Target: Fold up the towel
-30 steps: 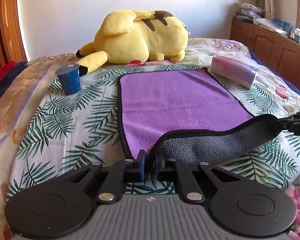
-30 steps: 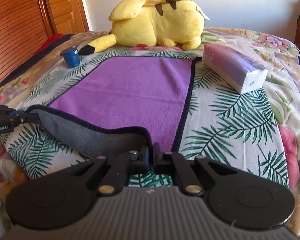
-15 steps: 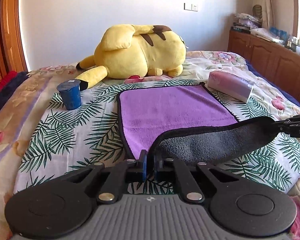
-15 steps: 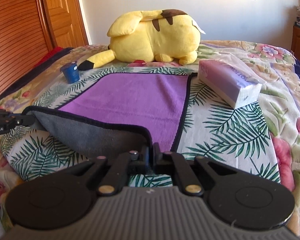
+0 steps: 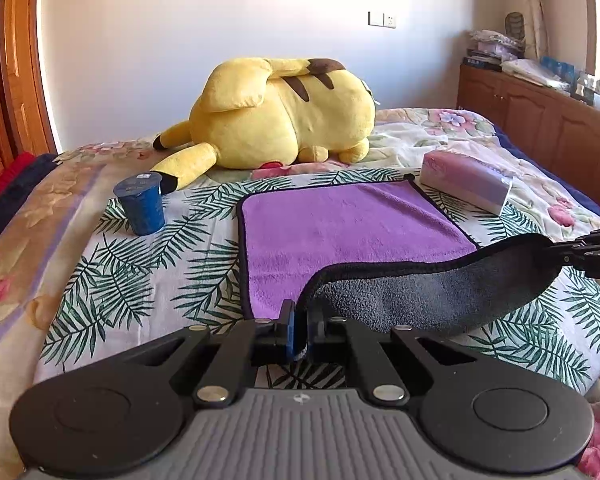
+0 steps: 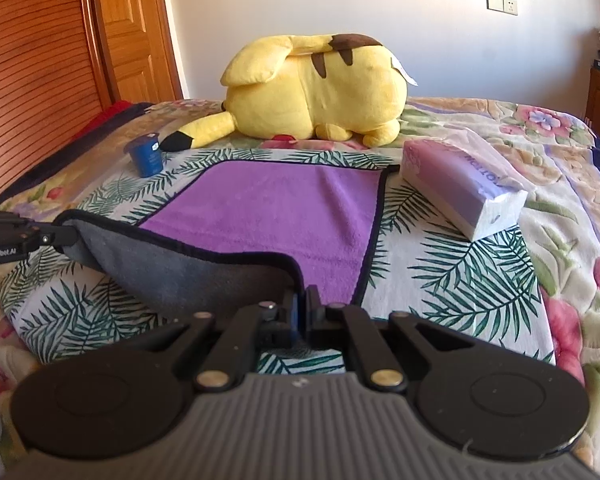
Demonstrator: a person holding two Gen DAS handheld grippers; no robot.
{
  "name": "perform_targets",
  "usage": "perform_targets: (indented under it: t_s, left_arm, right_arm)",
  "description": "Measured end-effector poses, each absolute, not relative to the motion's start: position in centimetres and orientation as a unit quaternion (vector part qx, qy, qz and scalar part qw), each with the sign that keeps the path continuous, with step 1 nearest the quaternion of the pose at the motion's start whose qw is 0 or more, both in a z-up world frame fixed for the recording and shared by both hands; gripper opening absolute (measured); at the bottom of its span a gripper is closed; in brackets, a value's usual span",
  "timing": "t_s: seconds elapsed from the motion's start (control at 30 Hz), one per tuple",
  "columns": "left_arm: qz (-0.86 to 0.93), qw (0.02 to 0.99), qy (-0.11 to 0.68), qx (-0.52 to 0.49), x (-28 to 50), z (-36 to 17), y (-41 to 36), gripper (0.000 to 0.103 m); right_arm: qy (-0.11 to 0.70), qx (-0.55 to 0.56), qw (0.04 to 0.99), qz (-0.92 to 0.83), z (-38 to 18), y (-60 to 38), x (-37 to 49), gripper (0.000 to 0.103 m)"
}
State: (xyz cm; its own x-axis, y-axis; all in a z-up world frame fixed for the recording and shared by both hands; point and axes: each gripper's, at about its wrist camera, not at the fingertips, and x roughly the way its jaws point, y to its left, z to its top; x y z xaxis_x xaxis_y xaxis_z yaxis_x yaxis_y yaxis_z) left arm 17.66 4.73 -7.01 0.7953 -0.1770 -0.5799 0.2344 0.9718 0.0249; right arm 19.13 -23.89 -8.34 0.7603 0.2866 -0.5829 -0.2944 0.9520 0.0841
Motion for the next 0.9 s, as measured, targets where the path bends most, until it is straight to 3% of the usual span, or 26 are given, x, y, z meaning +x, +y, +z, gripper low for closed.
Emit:
perform_targets:
  t_s: [0.9]
  left_arm:
    - [-0.121,0.949,0.285,0.060,19.9,-6.2,4.2,0.000]
  right_arm:
    - [0.293,-0.016,0.944,0.151,-8.6,-24.5,21.4,0.004]
